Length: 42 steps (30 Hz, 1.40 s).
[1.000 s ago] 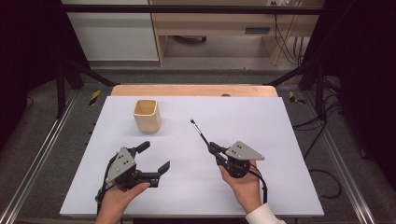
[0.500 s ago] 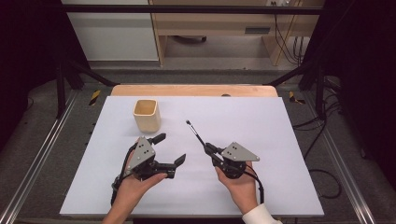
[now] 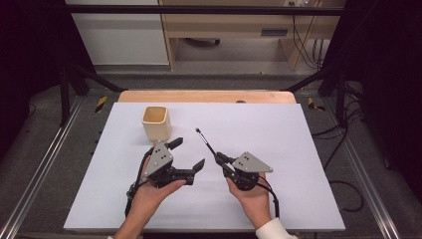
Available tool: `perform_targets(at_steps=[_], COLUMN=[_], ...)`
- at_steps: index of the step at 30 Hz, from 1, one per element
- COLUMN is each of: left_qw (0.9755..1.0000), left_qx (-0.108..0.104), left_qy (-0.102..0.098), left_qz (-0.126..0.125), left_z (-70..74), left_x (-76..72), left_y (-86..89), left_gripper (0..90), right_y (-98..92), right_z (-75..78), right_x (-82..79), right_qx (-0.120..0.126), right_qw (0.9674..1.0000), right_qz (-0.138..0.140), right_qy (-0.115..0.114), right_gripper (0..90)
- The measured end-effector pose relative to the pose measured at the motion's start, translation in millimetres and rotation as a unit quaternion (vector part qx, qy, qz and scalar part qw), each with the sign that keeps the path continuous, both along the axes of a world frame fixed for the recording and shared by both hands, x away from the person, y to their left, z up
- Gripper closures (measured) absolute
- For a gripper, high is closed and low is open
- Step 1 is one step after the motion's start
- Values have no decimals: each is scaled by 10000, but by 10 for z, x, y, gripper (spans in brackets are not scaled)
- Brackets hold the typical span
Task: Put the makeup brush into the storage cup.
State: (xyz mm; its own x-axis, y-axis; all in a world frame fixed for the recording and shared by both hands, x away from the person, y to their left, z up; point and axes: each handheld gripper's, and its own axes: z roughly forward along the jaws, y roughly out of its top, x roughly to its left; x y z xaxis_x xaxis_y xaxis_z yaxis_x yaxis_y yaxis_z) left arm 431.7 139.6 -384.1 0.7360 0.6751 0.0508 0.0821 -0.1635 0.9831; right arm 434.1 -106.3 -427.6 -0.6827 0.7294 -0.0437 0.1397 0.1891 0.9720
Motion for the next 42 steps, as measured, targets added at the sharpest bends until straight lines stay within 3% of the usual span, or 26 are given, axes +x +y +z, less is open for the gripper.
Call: perform_targets(at_steps=[8, 13, 15, 24, 34, 42], left_qw=[9998, 9987, 9980, 9939, 9907, 9900], left_qx=[-7, -234, -293, -465, -755, -722], left_qy=[72, 282, 415, 950, 1127, 1213], left_qz=[208, 350, 372, 299, 92, 28], left_z=[0, -41, -60, -186, -226, -242], left_x=[41, 106, 136, 240, 287, 290], left_y=[18, 81, 103, 96, 39, 9], left_gripper=[96, 135, 205, 247, 357, 449], right_y=[47, 96, 116, 192, 238, 280], right_z=[5, 8, 7, 2, -12, -32], right_x=[-19, -41, -47, -72, -93, -102], right_qx=[48, 30, 22, -103, -156, -200], right_qw=[9999, 9999, 9998, 9995, 9992, 9988], right_qz=[54, 115, 147, 239, 330, 415], right_qy=[-78, -110, -114, -176, -181, -139], right_gripper=[838, 837, 837, 837, 837, 837])
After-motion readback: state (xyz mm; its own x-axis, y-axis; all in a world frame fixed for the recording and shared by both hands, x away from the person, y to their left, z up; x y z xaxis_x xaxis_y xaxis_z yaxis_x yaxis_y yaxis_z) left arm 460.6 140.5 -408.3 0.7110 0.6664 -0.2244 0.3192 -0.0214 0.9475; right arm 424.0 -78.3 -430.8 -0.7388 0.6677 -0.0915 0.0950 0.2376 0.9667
